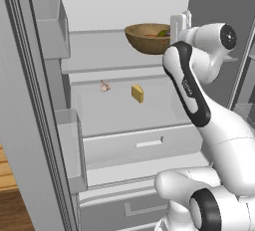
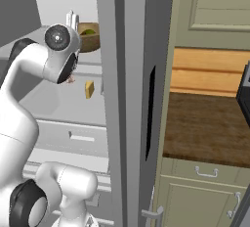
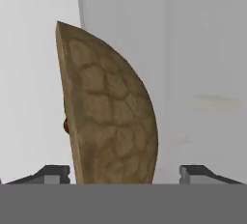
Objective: Pick the chicken drumstick and lime from their plates and place them in the bowl. Then put the bowl in the fridge.
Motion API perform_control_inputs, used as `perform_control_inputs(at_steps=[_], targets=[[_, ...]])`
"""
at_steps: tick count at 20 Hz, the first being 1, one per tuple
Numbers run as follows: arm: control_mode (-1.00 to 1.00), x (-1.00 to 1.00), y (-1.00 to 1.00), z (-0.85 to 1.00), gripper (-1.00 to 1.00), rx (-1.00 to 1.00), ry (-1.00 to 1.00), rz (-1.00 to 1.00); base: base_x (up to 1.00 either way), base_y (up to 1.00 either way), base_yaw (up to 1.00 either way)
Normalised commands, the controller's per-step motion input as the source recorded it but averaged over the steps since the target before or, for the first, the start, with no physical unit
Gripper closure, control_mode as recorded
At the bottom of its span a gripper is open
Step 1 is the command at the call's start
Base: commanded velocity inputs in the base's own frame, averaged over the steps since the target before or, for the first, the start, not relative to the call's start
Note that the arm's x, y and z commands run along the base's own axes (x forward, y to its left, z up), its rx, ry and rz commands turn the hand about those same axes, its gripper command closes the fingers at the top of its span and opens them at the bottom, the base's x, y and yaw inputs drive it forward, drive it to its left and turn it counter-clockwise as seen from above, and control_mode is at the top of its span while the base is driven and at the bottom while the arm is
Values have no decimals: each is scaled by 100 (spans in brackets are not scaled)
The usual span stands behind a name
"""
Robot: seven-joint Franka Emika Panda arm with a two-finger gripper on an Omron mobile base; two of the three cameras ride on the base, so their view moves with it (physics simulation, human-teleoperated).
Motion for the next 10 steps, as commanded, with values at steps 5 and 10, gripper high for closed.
perform_control_inputs(at_steps=[5, 10], targets=[[-100, -37, 5, 7, -100, 0, -42, 2, 0, 0, 0], [-100, -74, 2, 42, -100, 0, -11, 0, 0, 0, 0]])
